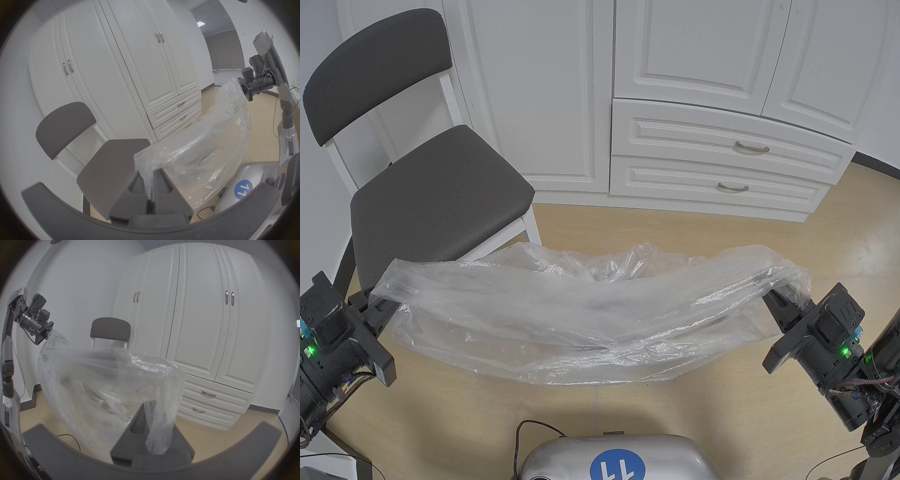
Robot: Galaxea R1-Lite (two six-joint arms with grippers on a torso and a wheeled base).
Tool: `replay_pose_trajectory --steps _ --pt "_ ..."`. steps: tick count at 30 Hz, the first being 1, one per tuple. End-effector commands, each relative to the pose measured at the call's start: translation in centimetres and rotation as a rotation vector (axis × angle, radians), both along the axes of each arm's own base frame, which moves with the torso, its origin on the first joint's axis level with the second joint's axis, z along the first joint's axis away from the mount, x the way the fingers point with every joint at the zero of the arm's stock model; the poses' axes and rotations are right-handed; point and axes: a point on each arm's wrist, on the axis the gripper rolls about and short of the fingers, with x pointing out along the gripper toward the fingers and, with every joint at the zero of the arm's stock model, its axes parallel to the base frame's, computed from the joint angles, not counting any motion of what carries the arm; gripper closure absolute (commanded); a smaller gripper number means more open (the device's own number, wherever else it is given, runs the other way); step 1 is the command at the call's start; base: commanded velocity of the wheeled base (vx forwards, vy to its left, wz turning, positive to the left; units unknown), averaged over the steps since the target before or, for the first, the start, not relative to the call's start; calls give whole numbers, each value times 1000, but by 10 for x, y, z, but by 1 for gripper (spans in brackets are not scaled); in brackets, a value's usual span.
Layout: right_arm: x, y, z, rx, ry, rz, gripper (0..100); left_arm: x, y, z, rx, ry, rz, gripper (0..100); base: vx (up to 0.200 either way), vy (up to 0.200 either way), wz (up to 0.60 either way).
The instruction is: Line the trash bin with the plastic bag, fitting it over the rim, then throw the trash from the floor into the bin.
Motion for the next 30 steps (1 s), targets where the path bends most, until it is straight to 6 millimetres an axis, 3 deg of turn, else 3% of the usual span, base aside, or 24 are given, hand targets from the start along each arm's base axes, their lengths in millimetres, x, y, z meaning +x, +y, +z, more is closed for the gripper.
replay_pose_trajectory --steps 1,19,23,30 --pt "-3 -3 1 7 -10 0 100 0 0 0 0 1 4 100 0 0 0" --pt "-7 -1 -4 -24 -4 40 100 11 -9 -5 20 40 -10 100 0 0 0" --pt "-9 7 -2 -13 -8 87 100 28 -28 -5 -62 41 -39 100 0 0 0" --pt "-20 21 3 28 -16 218 100 35 -60 -3 -248 -1 -161 100 0 0 0"
